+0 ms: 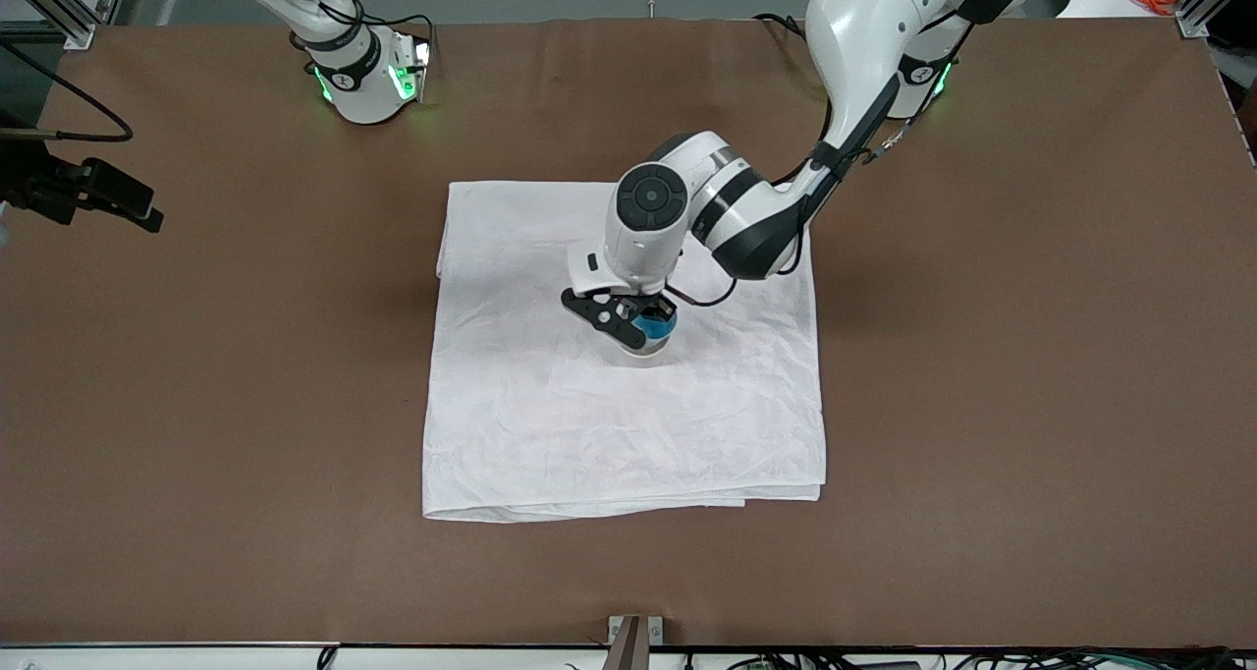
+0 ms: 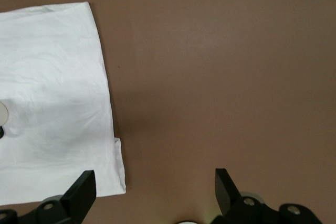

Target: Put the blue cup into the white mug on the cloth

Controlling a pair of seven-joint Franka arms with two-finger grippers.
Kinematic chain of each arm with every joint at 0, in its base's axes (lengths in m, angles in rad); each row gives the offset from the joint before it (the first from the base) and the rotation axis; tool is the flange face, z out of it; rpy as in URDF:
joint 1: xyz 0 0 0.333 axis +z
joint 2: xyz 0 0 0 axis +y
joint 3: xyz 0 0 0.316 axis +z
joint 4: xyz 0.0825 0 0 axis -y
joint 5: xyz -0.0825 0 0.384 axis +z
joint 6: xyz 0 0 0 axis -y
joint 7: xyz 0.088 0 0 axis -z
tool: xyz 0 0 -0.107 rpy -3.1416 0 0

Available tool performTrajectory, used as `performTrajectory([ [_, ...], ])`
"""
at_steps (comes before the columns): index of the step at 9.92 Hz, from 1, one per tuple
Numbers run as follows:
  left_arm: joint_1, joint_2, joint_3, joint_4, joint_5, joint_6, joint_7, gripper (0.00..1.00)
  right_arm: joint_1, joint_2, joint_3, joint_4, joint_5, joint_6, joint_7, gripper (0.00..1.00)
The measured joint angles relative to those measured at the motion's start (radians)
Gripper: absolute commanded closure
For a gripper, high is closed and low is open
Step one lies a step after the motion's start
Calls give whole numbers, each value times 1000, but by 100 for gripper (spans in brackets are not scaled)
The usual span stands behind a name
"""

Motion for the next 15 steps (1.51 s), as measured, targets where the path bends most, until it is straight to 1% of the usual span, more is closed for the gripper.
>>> performTrajectory([
  [1, -2, 0, 0, 0, 4, 0, 0, 100, 0, -7, 3, 2, -1, -7, -6, 0],
  [3, -2, 6, 3, 0, 58, 0, 1, 100, 0, -30, 9, -17, -3, 11, -34, 0],
  [4, -2, 13, 5, 1, 76, 0, 1, 100, -7, -50, 10, -45, -6, 23, -83, 0],
  [5, -2, 23, 5, 1, 81, 0, 1, 100, -38, -66, 23, -64, -6, 30, -130, 0],
  [7, -4, 40, 5, 1, 81, 1, 1, 95, -132, -79, 100, -76, -6, 41, -160, 0],
  [9, -16, 48, 5, 1, 81, 2, -16, 92, -142, -79, 122, -76, -6, 44, -161, 0],
  [10, -22, 49, 5, 1, 81, 2, -22, 84, -142, -79, 125, -76, -6, 46, -161, 0],
  [11, -24, 50, 5, 1, 81, 3, -27, 65, -142, -79, 126, -76, -7, 49, -161, 0],
  [12, -24, 50, 5, 2, 81, 3, -27, 54, -142, -79, 126, -76, -7, 50, -161, 0],
  [13, -24, 50, 5, 6, 81, 4, -27, 51, -142, -79, 127, -76, -7, 50, -161, 0],
  [15, -15, 42, 6, 28, 82, 8, -27, 47, -142, -80, 127, -76, -7, 51, -161, 0],
])
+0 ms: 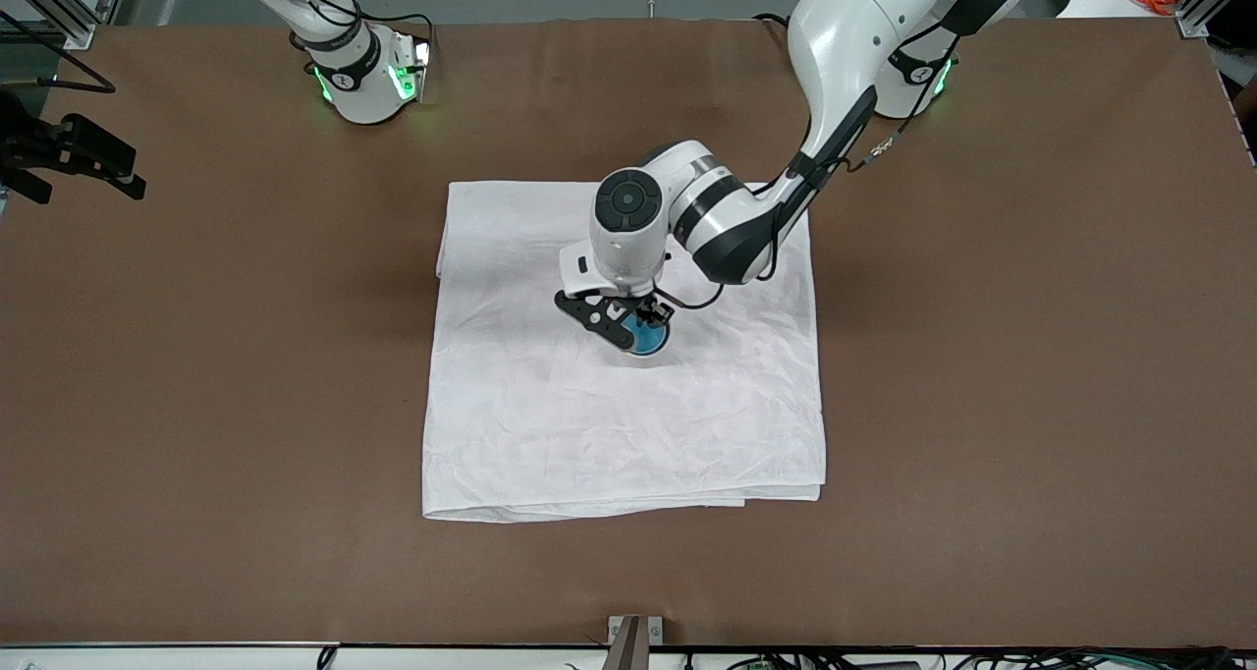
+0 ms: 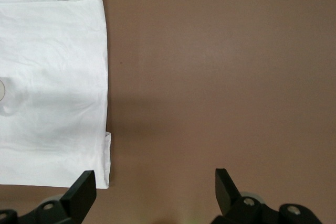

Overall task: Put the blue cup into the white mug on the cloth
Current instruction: 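Open the left gripper and raise it away from the mug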

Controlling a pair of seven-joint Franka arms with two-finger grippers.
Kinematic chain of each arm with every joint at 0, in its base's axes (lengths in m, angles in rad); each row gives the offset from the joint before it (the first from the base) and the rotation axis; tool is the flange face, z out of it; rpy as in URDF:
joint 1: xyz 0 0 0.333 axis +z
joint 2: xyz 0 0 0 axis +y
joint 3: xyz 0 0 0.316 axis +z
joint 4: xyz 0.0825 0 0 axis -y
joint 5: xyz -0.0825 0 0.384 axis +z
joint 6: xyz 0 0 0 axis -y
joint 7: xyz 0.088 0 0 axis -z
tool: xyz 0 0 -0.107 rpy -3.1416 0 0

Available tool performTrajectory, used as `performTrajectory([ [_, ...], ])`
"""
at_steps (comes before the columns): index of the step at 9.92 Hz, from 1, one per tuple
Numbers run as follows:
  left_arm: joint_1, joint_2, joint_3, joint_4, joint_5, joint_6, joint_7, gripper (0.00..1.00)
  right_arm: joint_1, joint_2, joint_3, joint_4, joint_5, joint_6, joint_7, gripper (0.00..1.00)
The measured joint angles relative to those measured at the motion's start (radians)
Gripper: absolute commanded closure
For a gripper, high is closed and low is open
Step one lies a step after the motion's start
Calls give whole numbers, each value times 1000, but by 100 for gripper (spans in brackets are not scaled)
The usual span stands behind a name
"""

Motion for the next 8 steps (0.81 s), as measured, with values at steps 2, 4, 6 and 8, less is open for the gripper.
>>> performTrajectory([
  [2, 38, -37, 3, 17, -2, -1, -2, 39, 2, -1, 1, 0, 0, 1, 0, 0],
  [4, 132, -124, 4, 28, -9, -51, -3, 32, 21, -1, -9, 1, 0, 1, 0, 0],
  [6, 258, -226, 9, 30, -10, -162, -3, 1, 39, -1, -26, 1, -1, 1, 0, 0],
  [8, 409, -282, 6, 28, -15, -207, 4, 0, 42, -2, -30, 2, -1, 2, 0, 0],
])
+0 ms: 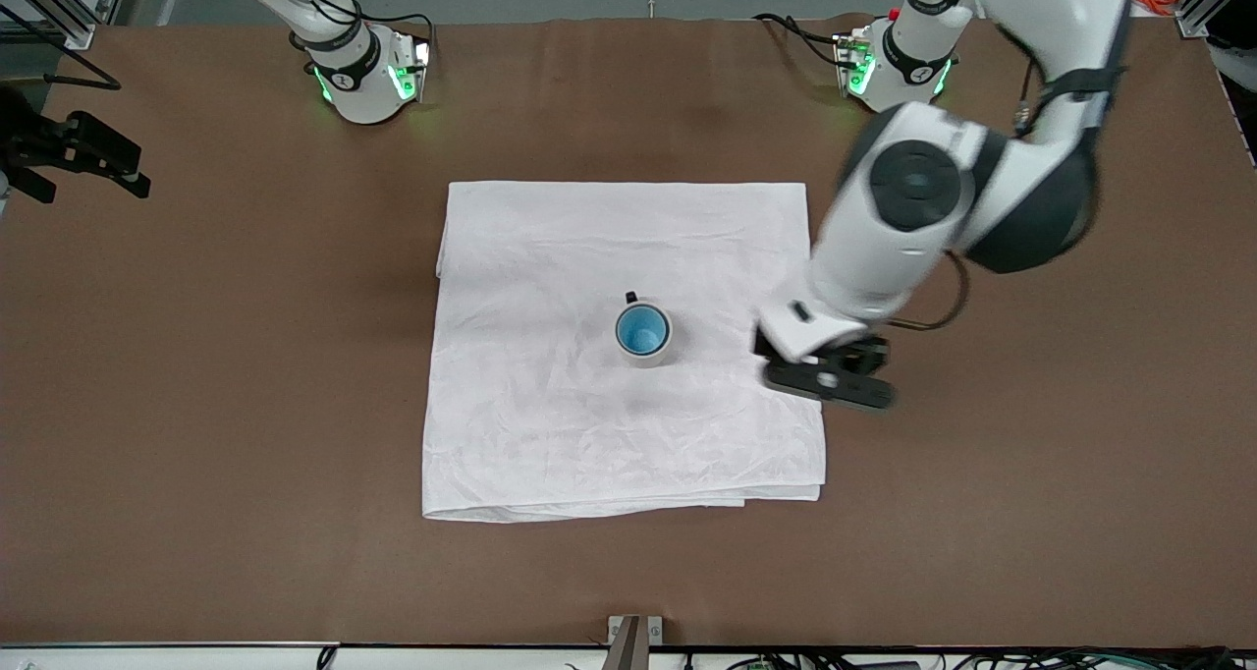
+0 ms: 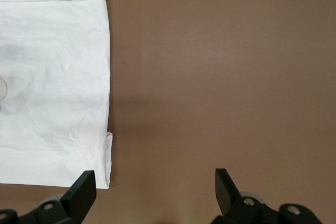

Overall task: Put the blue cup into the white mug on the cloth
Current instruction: 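Open the left gripper and raise it away from the mug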

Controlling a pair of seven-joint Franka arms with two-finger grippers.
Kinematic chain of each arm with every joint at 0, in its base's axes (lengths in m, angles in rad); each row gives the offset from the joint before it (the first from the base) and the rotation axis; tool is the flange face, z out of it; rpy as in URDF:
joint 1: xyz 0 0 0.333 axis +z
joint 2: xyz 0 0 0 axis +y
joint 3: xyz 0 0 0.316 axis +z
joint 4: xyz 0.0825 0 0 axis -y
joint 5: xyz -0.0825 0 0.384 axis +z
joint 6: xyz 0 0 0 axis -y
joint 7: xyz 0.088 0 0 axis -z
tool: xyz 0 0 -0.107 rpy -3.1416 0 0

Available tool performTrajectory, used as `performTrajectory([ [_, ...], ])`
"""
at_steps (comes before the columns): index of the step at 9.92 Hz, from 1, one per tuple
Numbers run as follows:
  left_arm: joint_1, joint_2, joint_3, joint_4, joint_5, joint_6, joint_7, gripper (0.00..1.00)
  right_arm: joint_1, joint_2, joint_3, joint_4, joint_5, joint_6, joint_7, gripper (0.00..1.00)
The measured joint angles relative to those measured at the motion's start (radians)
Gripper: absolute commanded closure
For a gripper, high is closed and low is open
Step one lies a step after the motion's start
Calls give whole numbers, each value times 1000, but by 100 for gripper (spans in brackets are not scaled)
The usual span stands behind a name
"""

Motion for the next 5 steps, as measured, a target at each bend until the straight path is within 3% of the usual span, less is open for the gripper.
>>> performTrajectory([
  [4, 180, -54, 5, 0, -40, -118, 25, 0, -1, 0, -9, 0, -1, 2, 0, 0],
  [5, 196, -82, 38, 1, -51, -170, 55, 0, -1, 0, -10, 0, -1, 3, 0, 0],
])
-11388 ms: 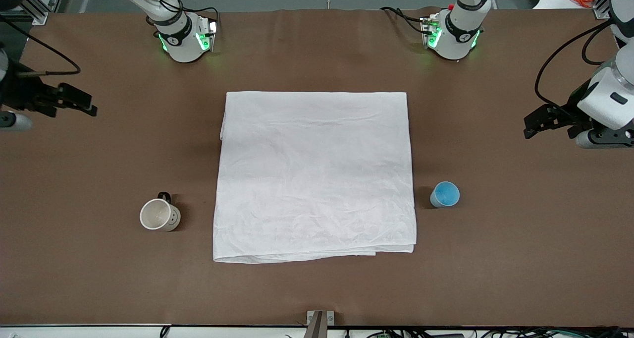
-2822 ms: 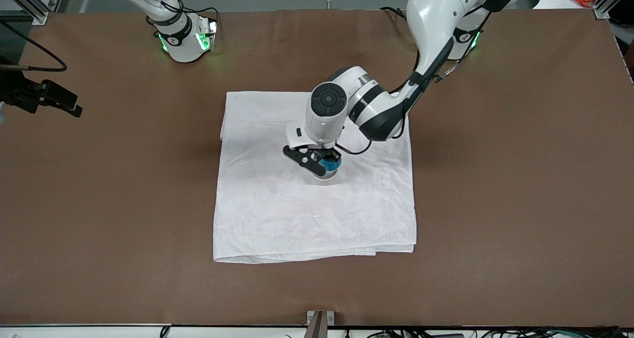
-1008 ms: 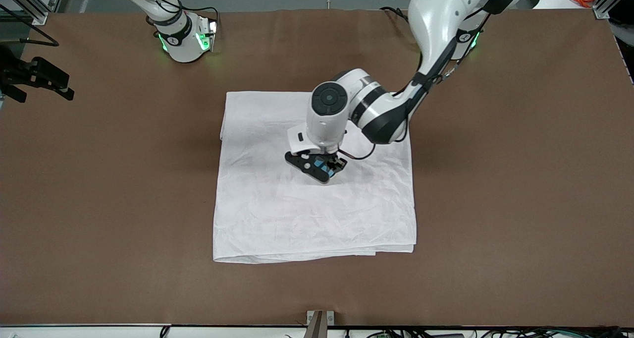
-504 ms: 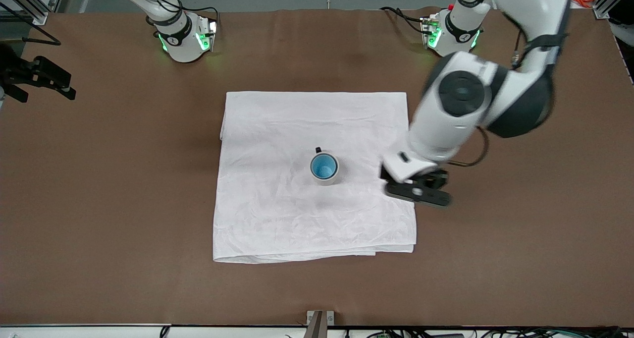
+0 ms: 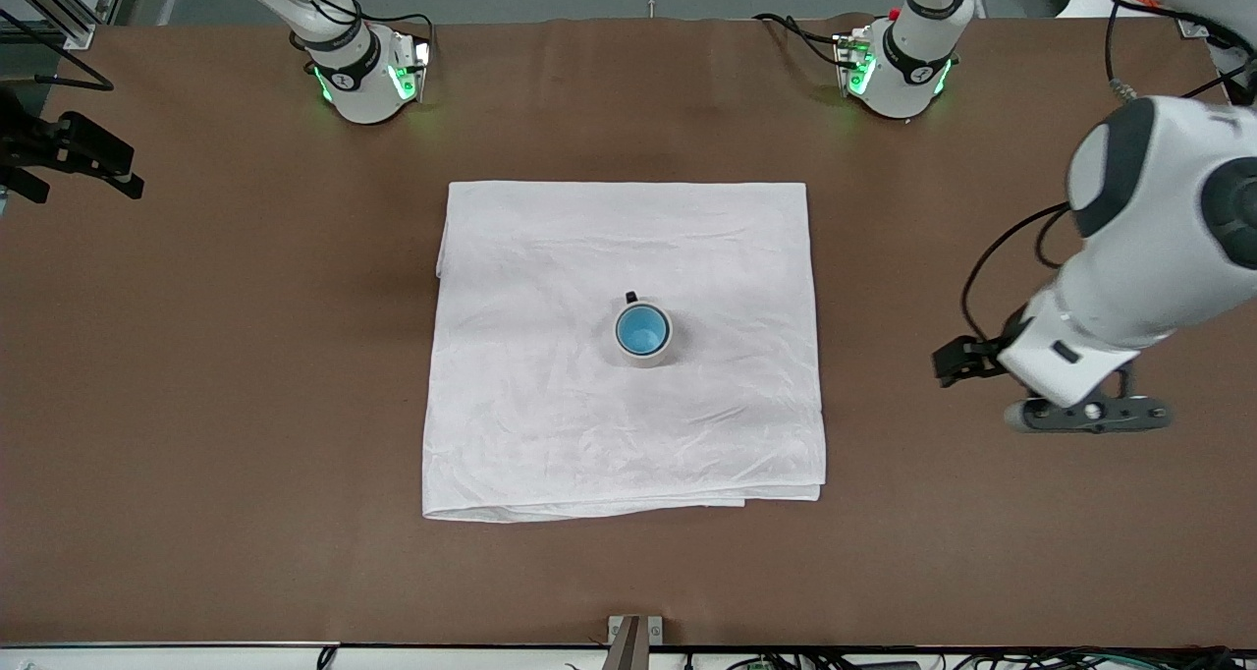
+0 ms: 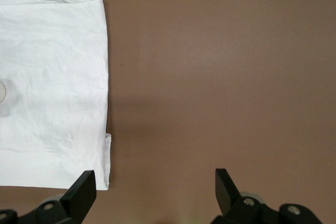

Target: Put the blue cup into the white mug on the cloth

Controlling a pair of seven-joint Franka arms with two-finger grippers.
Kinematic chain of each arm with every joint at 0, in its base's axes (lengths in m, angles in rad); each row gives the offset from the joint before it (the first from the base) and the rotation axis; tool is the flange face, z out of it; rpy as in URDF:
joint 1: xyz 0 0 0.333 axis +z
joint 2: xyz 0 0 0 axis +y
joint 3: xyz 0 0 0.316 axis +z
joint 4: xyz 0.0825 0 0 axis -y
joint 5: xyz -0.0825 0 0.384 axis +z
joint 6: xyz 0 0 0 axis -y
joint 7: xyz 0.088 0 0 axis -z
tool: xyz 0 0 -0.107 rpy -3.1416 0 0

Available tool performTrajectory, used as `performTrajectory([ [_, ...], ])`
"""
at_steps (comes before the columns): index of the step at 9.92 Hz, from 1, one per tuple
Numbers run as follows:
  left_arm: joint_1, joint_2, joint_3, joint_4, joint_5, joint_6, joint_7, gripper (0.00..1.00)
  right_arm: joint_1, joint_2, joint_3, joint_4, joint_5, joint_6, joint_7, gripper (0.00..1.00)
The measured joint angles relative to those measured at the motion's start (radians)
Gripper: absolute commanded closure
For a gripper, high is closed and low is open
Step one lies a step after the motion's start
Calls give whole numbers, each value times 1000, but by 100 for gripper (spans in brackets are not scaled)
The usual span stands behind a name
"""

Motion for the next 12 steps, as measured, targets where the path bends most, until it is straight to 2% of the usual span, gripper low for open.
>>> performTrajectory([
  [4, -9, -132, 256, -1, -128, -73, 188, 0, 0, 0, -1, 0, 0, 5, 0, 0],
  [5, -18, -159, 297, -13, -154, -82, 202, 0, 0, 0, -1, 0, 0, 5, 0, 0],
  [7, -13, -221, 301, -94, -165, -66, 193, 0, 0, 0, -1, 0, 0, 7, 0, 0],
  [10, -5, -336, 291, -279, -175, 12, 189, 0, 0, 0, 0, 0, 0, 15, 0, 0],
  [12, -5, -364, 278, -312, -174, 12, 185, 0, 0, 0, -1, 0, 0, 15, 0, 0],
])
